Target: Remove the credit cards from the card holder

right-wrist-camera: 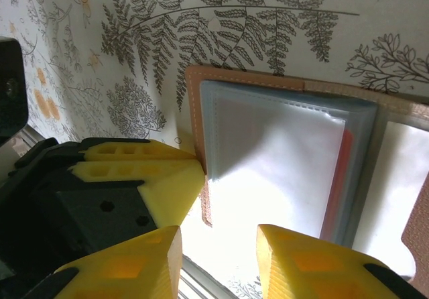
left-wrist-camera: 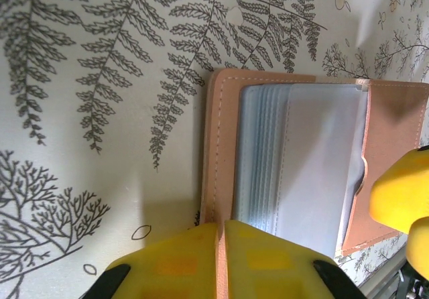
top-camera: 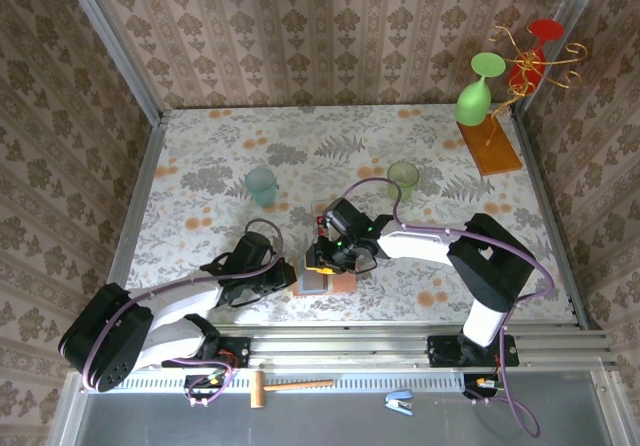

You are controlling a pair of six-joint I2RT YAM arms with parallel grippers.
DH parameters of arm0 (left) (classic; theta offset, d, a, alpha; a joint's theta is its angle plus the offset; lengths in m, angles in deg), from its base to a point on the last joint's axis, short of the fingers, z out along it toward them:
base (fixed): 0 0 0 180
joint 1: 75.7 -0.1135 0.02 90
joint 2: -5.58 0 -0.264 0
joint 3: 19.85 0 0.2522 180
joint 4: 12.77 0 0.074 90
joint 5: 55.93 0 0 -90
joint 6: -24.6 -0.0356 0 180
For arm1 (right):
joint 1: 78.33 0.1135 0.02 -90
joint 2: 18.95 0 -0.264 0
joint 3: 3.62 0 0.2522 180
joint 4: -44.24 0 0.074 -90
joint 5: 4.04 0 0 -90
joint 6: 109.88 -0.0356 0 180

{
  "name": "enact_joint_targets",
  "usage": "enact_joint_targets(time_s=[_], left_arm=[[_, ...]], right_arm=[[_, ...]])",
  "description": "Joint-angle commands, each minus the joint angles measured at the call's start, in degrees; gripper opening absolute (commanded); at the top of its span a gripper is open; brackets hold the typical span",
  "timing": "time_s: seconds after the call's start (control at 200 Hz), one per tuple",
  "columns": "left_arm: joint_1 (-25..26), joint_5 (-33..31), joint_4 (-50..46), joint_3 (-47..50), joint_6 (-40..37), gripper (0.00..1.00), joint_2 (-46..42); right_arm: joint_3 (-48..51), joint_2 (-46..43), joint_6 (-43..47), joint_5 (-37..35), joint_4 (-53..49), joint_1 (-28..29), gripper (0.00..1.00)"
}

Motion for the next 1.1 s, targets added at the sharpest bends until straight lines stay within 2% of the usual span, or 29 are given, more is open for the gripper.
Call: enact_joint_targets(time_s=[0.0, 0.36, 0.7, 1.095], left_arm=[[0.2, -0.6, -0.1, 0.9, 0.2, 0.12, 0.3], [0.1, -1.2, 0.0, 1.7, 0.9, 0.11, 0.5], [0.0, -1.1, -0.1, 1.8, 0.8, 0.12, 1.1], [0.0, -0.8, 0.0, 1.9, 1.0, 0.12, 1.5]], right_arm=[[0.6, 1.5, -0.7, 1.7, 0.4, 0.6, 0.36], [-0.3, 3.4, 0.3, 1.8, -1.9, 1.0, 0.38], [-1.7, 1.7, 3.4, -2.7, -8.5, 0.9, 0.39], [0.4, -0.7, 3.0, -3.8, -6.8, 0.2, 0.39]])
